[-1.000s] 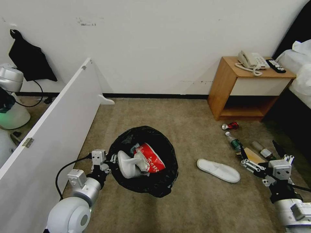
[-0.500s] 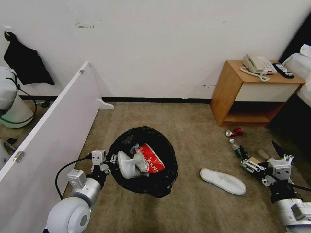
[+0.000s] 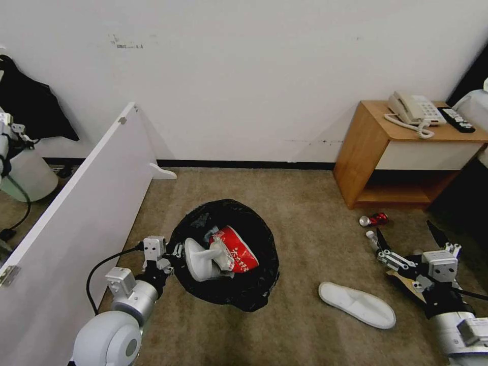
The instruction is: Pick up the trash bin, then pick up the garbage from the floor and place it into the trash bin.
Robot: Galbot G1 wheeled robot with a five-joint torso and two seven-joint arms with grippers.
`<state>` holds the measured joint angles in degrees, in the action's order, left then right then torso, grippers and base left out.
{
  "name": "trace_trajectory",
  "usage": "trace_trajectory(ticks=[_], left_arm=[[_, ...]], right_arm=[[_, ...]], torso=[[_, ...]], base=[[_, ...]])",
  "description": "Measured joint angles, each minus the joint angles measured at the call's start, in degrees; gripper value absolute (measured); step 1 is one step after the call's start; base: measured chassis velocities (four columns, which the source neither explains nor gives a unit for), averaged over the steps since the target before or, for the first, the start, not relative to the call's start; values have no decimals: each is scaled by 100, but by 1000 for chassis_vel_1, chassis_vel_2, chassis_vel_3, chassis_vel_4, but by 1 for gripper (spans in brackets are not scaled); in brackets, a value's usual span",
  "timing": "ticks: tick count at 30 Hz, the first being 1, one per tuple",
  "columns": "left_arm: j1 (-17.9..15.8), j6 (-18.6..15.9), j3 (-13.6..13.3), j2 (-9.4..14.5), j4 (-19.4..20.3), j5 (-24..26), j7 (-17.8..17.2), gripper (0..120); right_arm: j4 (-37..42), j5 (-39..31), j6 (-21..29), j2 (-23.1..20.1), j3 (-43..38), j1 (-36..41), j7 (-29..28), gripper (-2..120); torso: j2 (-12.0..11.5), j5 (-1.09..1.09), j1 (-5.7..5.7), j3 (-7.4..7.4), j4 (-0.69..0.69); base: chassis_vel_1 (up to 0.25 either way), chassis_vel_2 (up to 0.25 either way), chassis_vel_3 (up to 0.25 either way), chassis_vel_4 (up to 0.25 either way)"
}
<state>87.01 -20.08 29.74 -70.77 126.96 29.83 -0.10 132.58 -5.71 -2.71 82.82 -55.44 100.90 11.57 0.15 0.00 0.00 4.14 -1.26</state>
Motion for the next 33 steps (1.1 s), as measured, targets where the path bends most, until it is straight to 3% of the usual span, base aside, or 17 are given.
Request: trace_trajectory(ticks=[15, 33], left_arm=[[-19, 2, 7, -26, -23, 1, -5, 3], [-37, 3, 9, -41, -52, 5, -15, 3]], right_arm=[[-45, -1, -115, 5, 22, -23, -33, 100], [-89, 0, -127, 13, 31, -42, -52, 100]], torso=[[0, -1, 0, 0, 0], [0, 0, 0, 0, 0]], base=[[-123, 113, 114, -116], [-9, 13, 9, -11]])
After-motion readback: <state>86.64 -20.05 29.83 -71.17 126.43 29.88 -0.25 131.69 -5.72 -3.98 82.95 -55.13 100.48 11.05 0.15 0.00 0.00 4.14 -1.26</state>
